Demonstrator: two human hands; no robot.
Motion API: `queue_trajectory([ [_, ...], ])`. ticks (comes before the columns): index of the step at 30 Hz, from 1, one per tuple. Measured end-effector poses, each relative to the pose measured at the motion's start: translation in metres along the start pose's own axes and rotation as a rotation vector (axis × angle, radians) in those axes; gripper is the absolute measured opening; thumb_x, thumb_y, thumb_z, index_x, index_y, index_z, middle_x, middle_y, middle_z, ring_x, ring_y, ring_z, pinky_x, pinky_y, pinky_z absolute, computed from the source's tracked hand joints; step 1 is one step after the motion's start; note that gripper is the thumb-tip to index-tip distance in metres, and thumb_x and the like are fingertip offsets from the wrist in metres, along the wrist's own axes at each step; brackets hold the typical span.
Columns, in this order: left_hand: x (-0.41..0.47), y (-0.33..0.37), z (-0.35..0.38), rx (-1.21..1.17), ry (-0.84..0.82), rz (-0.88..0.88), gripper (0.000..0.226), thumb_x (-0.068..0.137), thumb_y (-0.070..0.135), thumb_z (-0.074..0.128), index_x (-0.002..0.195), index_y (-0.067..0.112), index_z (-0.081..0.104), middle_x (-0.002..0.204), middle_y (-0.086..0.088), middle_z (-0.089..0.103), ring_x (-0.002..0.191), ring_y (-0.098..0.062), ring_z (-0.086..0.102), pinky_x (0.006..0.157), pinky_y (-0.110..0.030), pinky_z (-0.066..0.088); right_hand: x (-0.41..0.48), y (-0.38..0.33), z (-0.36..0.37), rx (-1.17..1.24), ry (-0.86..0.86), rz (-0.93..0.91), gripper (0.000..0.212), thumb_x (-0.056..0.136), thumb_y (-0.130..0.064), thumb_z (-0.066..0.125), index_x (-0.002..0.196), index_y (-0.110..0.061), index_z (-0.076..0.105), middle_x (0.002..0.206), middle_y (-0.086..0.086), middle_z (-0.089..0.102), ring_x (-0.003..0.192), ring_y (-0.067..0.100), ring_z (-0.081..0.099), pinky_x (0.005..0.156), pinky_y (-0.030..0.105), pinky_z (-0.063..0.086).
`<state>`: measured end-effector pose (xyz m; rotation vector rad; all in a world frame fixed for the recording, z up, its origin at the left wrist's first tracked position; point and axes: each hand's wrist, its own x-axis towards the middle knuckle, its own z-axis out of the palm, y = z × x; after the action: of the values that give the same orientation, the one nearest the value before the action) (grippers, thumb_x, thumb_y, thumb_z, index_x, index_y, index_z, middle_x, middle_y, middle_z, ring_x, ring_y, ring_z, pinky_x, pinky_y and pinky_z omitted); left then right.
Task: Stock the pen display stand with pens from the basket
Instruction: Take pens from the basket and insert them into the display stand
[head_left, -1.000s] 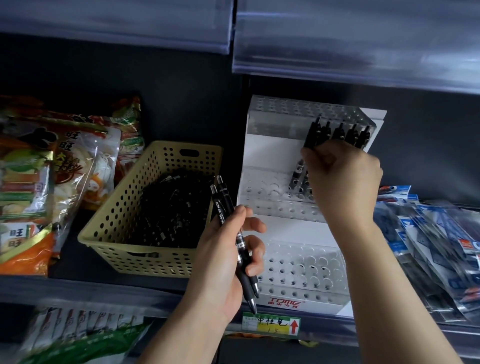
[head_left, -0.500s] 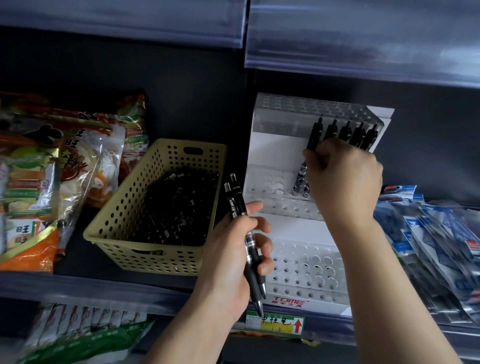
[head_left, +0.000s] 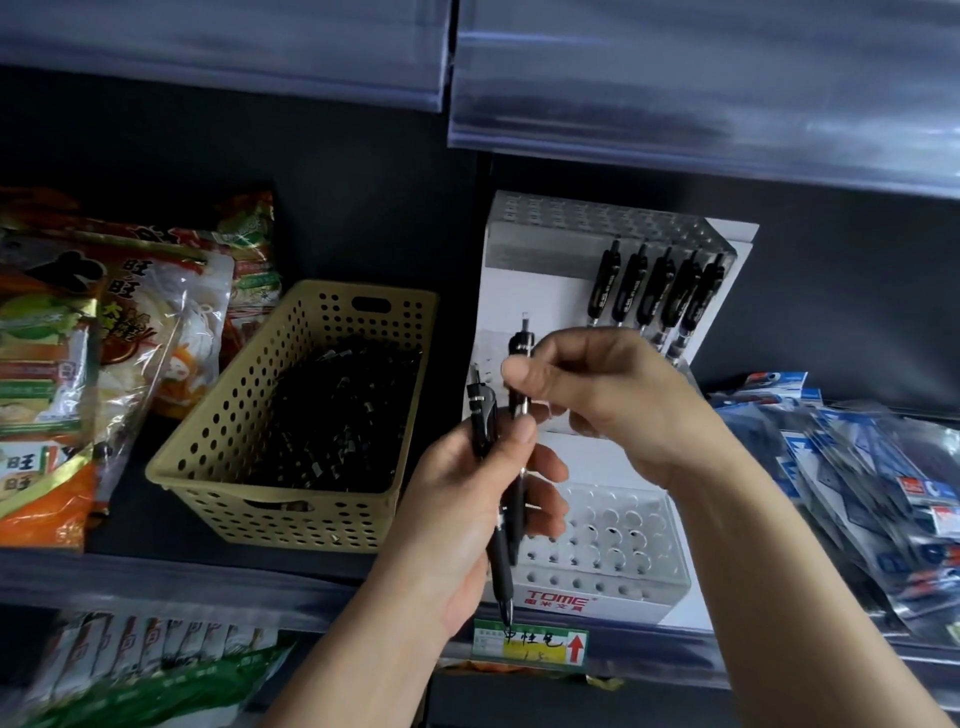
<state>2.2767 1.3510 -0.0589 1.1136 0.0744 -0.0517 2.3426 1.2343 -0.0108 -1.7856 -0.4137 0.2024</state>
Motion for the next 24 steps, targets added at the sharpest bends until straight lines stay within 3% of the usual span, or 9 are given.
queue_trajectory([
  [3,0.003,-0.002,0.001,0.049,0.065,-0.002,0.032,0.076,0.033,0.058,0.095,0.007,0.063,0.064,-0.003,0.064,0.043,-0.013,0.047,0.039,-0.022,0.037,0.001,0.004,-0.006,0.051,0.076,-0.019,0.026,0.066,-0.038,0.072,0.065,-0.015,0.061,0.056,-0.003,0.058,0.047,0.007,0.047,0.041,0.015,0.033],
  [6,0.004,0.001,-0.001,-0.077,0.003,-0.017,0.027,0.078,0.033,0.054,0.086,0.010,0.064,0.063,-0.006,0.060,0.037,-0.010,0.036,0.037,-0.019,0.022,-0.001,0.006,-0.012,0.158,-0.112,-0.026,0.016,0.074,-0.026,0.067,0.078,-0.011,0.066,0.065,0.004,0.061,0.052,0.012,0.049,0.041,0.019,0.033],
  [9,0.002,0.005,-0.001,-0.140,-0.103,-0.072,0.028,0.081,0.033,0.052,0.080,0.011,0.069,0.061,-0.009,0.060,0.035,-0.011,0.036,0.037,-0.018,0.022,0.000,0.008,-0.018,0.242,-0.158,-0.009,0.013,0.068,-0.022,0.071,0.075,-0.012,0.066,0.067,0.007,0.059,0.054,0.013,0.051,0.042,0.019,0.035],
  [11,0.003,0.003,0.000,-0.134,-0.103,-0.102,0.032,0.082,0.034,0.050,0.086,0.006,0.063,0.060,-0.010,0.060,0.035,-0.013,0.039,0.037,-0.018,0.024,0.000,0.007,-0.019,0.268,-0.123,-0.039,0.013,0.066,-0.022,0.073,0.071,-0.013,0.064,0.066,0.006,0.061,0.056,0.014,0.055,0.042,0.020,0.037],
  [16,0.008,-0.002,-0.006,-0.120,0.045,-0.148,0.032,0.082,0.037,0.053,0.090,0.007,0.062,0.059,-0.006,0.059,0.035,-0.012,0.040,0.035,-0.018,0.023,0.001,0.000,-0.019,0.328,0.246,-0.237,0.008,0.077,-0.014,0.068,0.077,-0.012,0.061,0.066,-0.001,0.068,0.062,0.014,0.065,0.045,0.021,0.046],
  [20,0.008,-0.004,-0.009,-0.151,0.049,-0.191,0.031,0.086,0.036,0.051,0.093,0.007,0.062,0.058,-0.003,0.054,0.034,-0.009,0.035,0.036,-0.017,0.019,0.005,0.002,-0.021,0.272,0.575,-0.370,0.013,0.085,-0.007,0.068,0.076,-0.013,0.060,0.063,-0.004,0.067,0.061,0.013,0.064,0.048,0.023,0.049],
  [22,0.009,-0.004,-0.010,-0.167,0.039,-0.201,0.032,0.084,0.037,0.051,0.093,0.007,0.062,0.057,-0.003,0.052,0.033,-0.008,0.034,0.036,-0.016,0.018,0.008,0.005,-0.019,0.185,0.684,-0.407,0.016,0.084,-0.012,0.071,0.074,-0.019,0.062,0.065,-0.003,0.068,0.064,0.018,0.066,0.053,0.029,0.052],
  [24,0.009,-0.003,-0.010,-0.172,0.032,-0.197,0.034,0.083,0.037,0.051,0.094,0.007,0.061,0.057,-0.002,0.051,0.033,-0.008,0.033,0.035,-0.016,0.018,0.011,0.011,-0.016,0.078,0.766,-0.428,0.016,0.082,-0.018,0.072,0.072,-0.025,0.062,0.069,-0.001,0.069,0.068,0.025,0.067,0.059,0.042,0.055],
])
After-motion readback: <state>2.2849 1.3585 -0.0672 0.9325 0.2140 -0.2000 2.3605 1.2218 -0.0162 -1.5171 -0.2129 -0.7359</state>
